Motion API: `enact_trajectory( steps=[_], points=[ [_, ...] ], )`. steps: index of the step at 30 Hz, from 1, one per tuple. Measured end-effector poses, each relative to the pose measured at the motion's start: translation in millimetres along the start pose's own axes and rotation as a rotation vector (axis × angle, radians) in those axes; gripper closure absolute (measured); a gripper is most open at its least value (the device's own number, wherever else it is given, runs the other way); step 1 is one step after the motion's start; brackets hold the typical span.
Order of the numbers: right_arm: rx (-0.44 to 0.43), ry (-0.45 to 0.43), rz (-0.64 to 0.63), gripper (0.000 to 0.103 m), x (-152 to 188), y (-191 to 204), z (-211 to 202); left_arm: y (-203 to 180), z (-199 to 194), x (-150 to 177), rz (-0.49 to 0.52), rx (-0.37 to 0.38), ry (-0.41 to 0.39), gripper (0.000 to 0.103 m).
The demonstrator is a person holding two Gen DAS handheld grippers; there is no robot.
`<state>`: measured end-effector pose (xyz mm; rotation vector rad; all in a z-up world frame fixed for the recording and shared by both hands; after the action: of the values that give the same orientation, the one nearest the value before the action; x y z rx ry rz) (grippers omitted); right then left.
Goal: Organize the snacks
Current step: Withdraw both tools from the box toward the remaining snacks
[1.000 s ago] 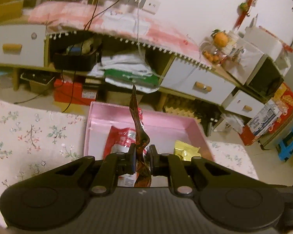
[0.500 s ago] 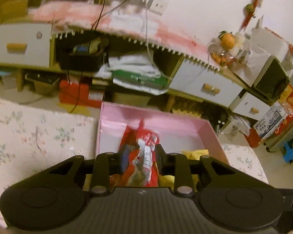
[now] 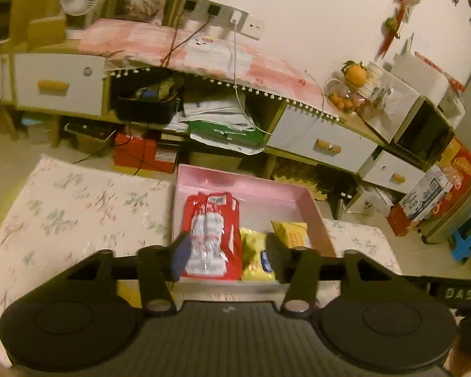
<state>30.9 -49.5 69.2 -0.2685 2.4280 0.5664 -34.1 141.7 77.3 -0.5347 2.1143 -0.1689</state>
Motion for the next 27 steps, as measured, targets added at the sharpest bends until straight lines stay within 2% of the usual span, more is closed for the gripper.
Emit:
enact_trajectory(
  steps=[4, 8, 9, 11, 14, 16, 21, 27],
  points=[
    [0.045, 0.012, -0.031, 0.045, 8.3, 3.9, -16.4, -2.9, -24.2, 14.1, -0.014, -0.043, 0.030, 0.032],
    [-0.003, 0.019, -0.027, 0.039, 22.9, 7.0, -32.4, 0.0, -37.4, 33.9, 0.006, -0.106, 0.071, 0.025],
    [-0.009, 0.017, -0.036, 0.034, 28.1, 5.8, -34.4, 1.5, -40.1, 40.2, 0.016, -0.122, 0.082, 0.022],
    [-0.005, 0.031, -0.060, 0.033, 37.7, 3.8, -36.5, 4.7, -46.3, 49.2, 0.035, -0.143, 0.095, 0.016],
    [0.007, 0.067, -0.102, 0.033, 44.5, -0.4, -41.1, 5.8, -54.3, 56.4, 0.060, -0.157, 0.097, 0.009],
    [-0.010, 0.064, -0.105, 0.028, 42.0, -4.8, -47.6, 4.7, -56.5, 56.9, 0.074, -0.155, 0.094, 0.005],
    [0.023, 0.050, -0.148, 0.020, 44.6, -18.1, -59.7, 7.6, -51.8, 59.5, 0.075, -0.172, 0.102, 0.002],
    [0.076, 0.078, -0.147, 0.020, 50.9, -39.8, -53.0, 15.8, -40.3, 65.0, 0.075, -0.222, 0.128, 0.001]
  ],
)
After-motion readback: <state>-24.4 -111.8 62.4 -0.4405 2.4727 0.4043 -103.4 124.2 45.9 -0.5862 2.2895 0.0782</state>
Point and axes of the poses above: each gripper's, at about its wrist camera, not at the fingertips, and z roughly the way its jaws point, y to its left, x to its underside, the point moved 5 cm from there along z, roughly the way its jaws point, and after that the axes turned 6 degrees about -y, right-handed, at the moved point
